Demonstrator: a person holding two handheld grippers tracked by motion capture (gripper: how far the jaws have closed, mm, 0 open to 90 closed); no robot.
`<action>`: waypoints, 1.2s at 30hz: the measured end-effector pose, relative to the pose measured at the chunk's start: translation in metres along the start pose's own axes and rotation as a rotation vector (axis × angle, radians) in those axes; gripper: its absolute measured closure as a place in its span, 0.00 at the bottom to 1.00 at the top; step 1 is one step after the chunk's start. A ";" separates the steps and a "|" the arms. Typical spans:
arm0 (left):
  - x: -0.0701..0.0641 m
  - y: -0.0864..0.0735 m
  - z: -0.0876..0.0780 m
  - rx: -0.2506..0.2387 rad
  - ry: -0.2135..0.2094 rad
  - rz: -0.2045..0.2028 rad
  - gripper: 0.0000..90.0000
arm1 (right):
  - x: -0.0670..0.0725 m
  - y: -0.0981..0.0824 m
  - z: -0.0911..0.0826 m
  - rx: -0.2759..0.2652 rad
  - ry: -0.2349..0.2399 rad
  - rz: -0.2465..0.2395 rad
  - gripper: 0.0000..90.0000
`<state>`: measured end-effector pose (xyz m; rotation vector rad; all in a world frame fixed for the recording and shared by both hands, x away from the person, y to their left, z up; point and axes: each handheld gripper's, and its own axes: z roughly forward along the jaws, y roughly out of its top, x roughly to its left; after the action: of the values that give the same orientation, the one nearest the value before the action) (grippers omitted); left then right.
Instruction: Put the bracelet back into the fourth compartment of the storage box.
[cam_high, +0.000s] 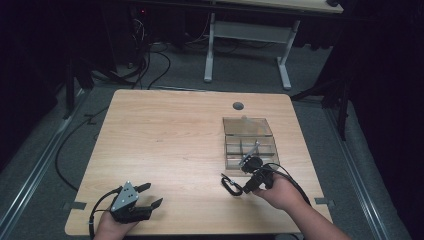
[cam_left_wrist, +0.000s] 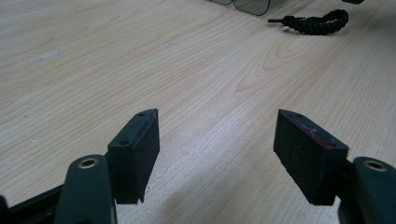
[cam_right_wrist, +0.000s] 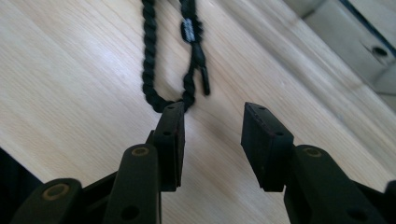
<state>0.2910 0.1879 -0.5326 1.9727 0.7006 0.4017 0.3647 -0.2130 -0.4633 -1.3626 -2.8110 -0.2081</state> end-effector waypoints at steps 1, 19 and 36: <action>0.000 0.000 0.000 -0.001 -0.001 -0.001 0.35 | 0.003 0.003 -0.001 -0.005 0.003 -0.006 0.63; 0.000 0.000 0.000 -0.006 -0.003 -0.001 0.35 | 0.020 0.030 0.016 0.010 0.016 -0.023 0.48; 0.000 0.000 0.000 -0.006 -0.007 -0.002 0.36 | 0.027 0.046 0.034 0.061 -0.041 -0.072 0.56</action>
<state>0.2908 0.1882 -0.5327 1.9669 0.6965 0.3954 0.3852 -0.1597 -0.4904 -1.2695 -2.8767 -0.0950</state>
